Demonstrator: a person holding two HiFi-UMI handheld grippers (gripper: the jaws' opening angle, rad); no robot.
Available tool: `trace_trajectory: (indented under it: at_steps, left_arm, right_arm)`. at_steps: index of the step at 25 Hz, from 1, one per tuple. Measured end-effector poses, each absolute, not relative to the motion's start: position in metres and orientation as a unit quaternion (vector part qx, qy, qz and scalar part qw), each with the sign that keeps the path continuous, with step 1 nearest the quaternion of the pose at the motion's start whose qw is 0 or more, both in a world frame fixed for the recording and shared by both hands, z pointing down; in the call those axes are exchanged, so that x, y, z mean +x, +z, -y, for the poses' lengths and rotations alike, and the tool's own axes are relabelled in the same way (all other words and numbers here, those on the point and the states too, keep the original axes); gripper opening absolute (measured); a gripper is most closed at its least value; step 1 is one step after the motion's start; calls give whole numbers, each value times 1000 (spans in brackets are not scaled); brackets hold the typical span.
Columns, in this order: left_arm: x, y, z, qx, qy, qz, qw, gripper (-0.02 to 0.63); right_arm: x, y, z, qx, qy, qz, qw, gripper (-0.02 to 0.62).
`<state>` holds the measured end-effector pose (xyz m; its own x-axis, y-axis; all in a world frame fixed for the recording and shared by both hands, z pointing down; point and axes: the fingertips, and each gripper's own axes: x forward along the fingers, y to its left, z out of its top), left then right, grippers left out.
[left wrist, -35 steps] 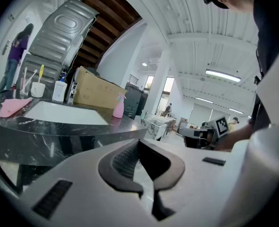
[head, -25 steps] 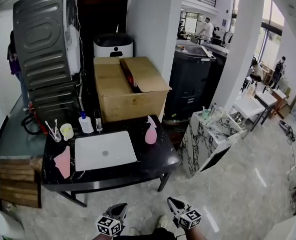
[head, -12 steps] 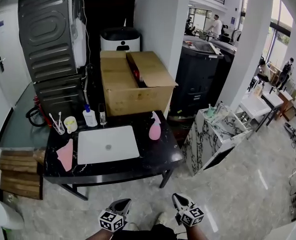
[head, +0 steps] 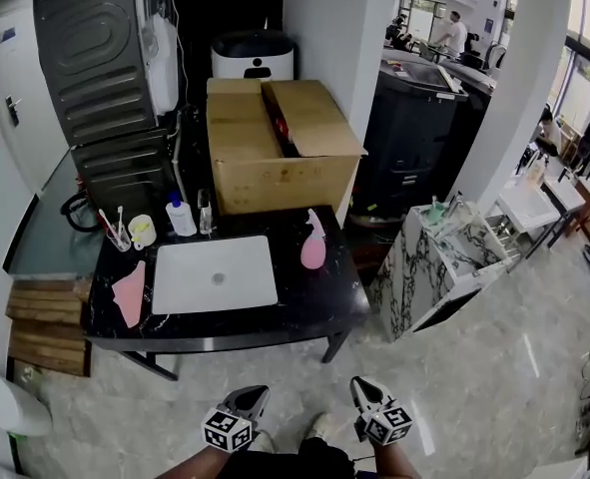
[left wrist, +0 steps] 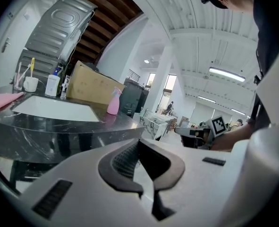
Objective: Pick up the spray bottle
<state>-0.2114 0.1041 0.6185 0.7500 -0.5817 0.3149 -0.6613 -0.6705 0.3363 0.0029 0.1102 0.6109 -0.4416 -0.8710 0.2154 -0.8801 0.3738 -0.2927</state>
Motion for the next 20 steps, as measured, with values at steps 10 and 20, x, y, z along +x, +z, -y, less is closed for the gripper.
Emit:
trace_trajectory:
  at_steps: [10, 20]
  left_arm:
    - [-151, 614, -64, 903, 96, 363, 210, 8]
    - [-98, 603, -36, 892, 96, 397, 191, 8]
  right_arm:
    - [57, 616, -55, 503, 189, 843, 7, 25]
    - [102, 612, -9, 466, 184, 866, -7, 26]
